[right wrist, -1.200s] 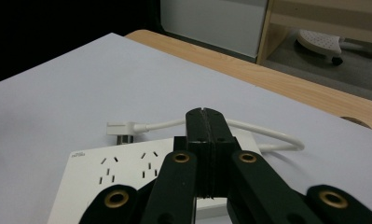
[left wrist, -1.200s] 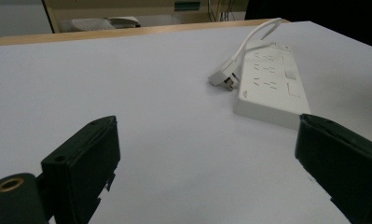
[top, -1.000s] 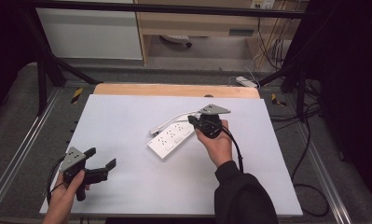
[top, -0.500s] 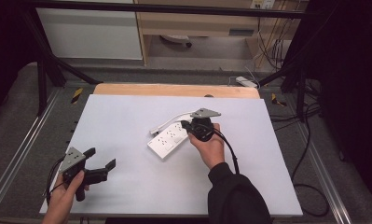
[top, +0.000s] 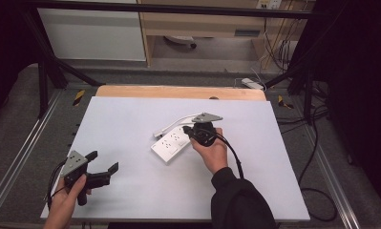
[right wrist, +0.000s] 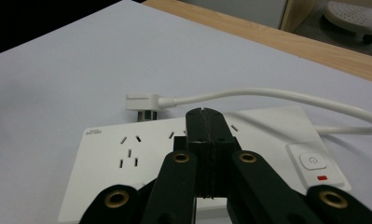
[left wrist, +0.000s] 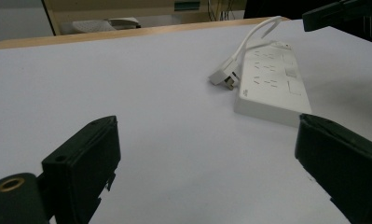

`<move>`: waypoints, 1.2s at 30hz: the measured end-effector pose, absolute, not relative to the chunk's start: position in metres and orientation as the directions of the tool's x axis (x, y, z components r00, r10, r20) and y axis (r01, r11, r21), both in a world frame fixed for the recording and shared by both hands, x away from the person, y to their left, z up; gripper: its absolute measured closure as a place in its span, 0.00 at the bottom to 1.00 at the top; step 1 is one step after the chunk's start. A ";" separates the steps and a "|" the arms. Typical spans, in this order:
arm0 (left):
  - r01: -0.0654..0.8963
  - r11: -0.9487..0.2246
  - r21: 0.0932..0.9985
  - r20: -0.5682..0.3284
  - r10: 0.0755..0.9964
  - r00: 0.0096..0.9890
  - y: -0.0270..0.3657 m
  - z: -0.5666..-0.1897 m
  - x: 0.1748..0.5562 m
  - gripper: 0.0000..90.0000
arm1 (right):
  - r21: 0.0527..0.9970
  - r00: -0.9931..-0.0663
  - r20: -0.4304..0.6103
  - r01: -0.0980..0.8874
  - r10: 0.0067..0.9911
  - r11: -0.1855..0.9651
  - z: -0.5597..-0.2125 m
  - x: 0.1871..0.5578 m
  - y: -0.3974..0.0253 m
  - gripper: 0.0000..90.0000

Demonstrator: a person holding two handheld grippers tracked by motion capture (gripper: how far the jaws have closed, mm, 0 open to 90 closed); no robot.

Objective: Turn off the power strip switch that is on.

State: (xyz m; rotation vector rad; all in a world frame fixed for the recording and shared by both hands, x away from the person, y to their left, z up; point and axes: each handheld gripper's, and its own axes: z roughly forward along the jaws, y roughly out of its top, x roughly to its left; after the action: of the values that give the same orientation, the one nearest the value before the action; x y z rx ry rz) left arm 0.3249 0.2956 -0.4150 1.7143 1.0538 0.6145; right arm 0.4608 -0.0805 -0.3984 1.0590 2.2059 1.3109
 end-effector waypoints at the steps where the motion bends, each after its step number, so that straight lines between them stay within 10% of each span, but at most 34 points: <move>1: 0.366 -0.133 0.921 -0.072 0.866 0.495 0.295 -0.415 0.325 0.07 | 0.860 -0.649 0.067 0.422 0.758 0.285 -0.400 0.461 -0.081 1.00; 36: 0.356 -0.143 0.923 -0.064 0.858 0.510 0.292 -0.415 0.324 0.07 | 0.831 -0.646 0.123 0.482 0.753 0.277 -0.436 0.452 -0.070 1.00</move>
State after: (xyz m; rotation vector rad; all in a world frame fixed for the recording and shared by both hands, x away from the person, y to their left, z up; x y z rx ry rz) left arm 0.3243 0.2922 -0.4148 1.7262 1.0311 0.6104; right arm 0.4517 -0.0701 -0.4356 1.1305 2.2564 1.3061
